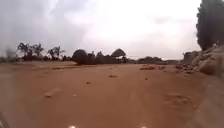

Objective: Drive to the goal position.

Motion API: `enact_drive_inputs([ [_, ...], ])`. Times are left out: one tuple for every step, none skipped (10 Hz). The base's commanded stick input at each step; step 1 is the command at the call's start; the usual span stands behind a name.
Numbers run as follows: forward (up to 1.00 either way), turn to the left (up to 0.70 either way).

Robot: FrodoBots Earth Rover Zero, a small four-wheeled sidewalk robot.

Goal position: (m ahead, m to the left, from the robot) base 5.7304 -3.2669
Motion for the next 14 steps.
enact_drive_inputs([
  [0.5, 0.0],
  [0.5, 0.0],
  [0.5, 0.0],
  [0.5, 0.0],
  [0.5, 0.0],
  [0.5, 0.0],
  [0.5, 0.0],
  [0.5, 0.0],
  [0.5, 0.0],
  [0.5, 0.0],
  [0.5, 0.0],
  [0.5, 0.0],
  [0.5, 0.0],
  [0.5, 0.0],
])
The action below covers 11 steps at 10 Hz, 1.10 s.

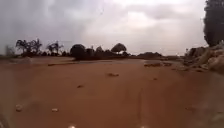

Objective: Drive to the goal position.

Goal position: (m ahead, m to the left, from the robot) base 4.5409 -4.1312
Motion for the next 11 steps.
enact_drive_inputs([
  [0.5, 0.0],
  [0.5, 0.0],
  [0.5, 0.0],
  [0.5, 0.0],
  [0.5, 0.0],
  [0.5, 0.0],
  [0.5, 0.0],
  [0.5, 0.0],
  [0.5, 0.0],
  [0.5, 0.0],
  [0.5, 0.0],
])
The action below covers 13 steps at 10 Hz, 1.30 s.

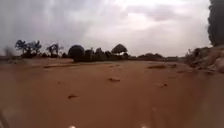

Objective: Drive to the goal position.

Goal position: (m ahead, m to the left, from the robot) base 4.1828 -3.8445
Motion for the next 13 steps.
enact_drive_inputs([
  [0.5, 0.0],
  [0.5, 0.0],
  [0.5, 0.0],
  [0.5, 0.0],
  [0.5, 0.0],
  [0.5, 0.0],
  [0.5, 0.0],
  [0.5, 0.0],
  [0.5, 0.0],
  [0.5, 0.0],
  [0.5, 0.0],
  [0.5, 0.0],
  [0.5, 0.0],
])
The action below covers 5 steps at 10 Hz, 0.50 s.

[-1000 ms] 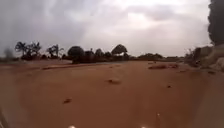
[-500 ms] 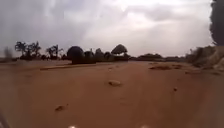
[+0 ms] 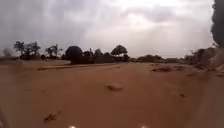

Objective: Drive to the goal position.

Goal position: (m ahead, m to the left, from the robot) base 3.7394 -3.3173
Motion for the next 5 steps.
enact_drive_inputs([
  [0.5, 0.0],
  [0.5, -0.42],
  [0.5, -0.5],
  [0.5, -0.5],
  [0.5, -0.5],
])
